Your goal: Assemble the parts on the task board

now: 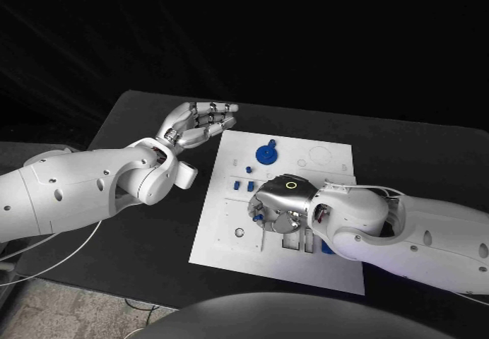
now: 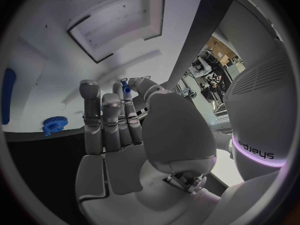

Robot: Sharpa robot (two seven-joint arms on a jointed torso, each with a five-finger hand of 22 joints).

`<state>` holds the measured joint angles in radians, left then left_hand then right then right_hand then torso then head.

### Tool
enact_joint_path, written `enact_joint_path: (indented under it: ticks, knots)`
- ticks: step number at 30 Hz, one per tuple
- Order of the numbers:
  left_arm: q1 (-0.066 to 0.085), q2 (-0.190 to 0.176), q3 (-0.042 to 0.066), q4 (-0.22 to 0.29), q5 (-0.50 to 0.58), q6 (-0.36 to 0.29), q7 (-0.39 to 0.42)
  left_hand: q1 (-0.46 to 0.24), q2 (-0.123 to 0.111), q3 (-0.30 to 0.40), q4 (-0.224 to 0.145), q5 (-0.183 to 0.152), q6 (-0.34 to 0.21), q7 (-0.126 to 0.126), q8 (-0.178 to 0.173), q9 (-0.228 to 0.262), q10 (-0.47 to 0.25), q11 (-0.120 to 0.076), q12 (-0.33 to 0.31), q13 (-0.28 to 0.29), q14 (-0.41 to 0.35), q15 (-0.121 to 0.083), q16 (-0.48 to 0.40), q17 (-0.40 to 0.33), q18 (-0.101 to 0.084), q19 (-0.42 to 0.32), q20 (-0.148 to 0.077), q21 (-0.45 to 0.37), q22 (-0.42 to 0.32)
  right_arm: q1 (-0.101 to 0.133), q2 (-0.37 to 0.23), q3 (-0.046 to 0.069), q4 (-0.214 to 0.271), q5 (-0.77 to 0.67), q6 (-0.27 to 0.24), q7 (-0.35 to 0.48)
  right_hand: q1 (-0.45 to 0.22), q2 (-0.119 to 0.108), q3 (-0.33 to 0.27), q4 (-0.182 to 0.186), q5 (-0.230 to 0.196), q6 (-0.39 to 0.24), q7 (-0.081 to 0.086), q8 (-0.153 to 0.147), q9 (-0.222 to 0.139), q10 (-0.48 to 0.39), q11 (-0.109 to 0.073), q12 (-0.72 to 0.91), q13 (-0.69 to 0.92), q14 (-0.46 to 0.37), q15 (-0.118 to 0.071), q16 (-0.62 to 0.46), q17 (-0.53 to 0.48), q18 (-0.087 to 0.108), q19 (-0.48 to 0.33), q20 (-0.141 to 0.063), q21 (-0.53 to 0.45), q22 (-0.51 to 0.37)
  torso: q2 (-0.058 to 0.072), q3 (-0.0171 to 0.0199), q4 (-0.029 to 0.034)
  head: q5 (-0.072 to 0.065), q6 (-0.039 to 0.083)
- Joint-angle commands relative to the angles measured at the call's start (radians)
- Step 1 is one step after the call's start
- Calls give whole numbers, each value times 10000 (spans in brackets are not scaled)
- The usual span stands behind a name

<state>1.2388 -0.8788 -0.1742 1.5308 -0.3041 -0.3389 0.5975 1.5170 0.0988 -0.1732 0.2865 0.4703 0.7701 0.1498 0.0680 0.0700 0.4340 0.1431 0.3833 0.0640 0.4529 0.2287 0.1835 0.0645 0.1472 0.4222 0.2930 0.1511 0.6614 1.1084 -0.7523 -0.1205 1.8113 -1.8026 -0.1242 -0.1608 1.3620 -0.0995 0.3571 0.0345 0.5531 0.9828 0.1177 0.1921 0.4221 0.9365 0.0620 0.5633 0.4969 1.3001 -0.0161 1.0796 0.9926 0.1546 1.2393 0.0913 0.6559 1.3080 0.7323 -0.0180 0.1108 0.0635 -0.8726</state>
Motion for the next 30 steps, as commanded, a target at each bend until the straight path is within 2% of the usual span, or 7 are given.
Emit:
enact_joint_path:
  ticks: [1,10,19,24,30]
  knots:
    - [-2,31,2,-2,41,185,48,5,120,6,41,-16,55,21,66,14,35,42,66,12,68,8,51,4,-134,57,-23,63,-8,-1,13,1,15,-26,147,55,135,-50,21,-70,-74,-25,94,-88,-76,-75,-18,14,11,-39,56,-30,-37,-22,-22,13,-76,598,-8,1,-5,1,0]
    - [-2,46,-19,-17,43,211,36,3,134,8,41,-25,55,25,66,14,36,48,66,12,79,11,57,5,-136,63,-23,65,-13,-1,29,1,26,-49,451,-54,243,-155,60,-189,-274,-66,166,-291,-319,-248,74,-29,26,-263,128,-241,-269,26,-236,62,-465,525,-11,4,0,1,0]
    - [-2,36,-124,-12,43,233,28,5,140,6,37,-37,56,29,67,14,38,58,66,12,95,15,66,7,-139,70,-23,69,-20,-1,9,1,48,-79,653,-141,305,-169,64,-250,-305,52,163,-275,-356,-273,84,-32,32,-383,139,-367,-410,55,-339,75,-640,493,-14,8,1,36,0]
    - [-2,36,-145,-18,43,236,25,5,140,6,37,-37,56,29,67,14,38,58,66,12,95,15,66,7,-139,70,-23,69,-20,0,10,1,50,-82,694,-179,297,-169,55,-249,-317,80,167,-270,-362,-279,91,-34,32,-393,145,-366,-407,53,-347,80,-636,495,-24,-5,-5,24,0]
    - [-2,55,-154,-29,44,255,11,6,142,5,34,-44,57,31,67,14,39,64,67,12,106,18,73,8,-140,75,-23,71,-22,1,49,1,39,-84,635,-245,262,-150,19,-226,-513,57,199,-325,-421,-299,120,-41,34,-438,175,-395,-451,62,-408,107,-722,475,-7,3,9,13,0]
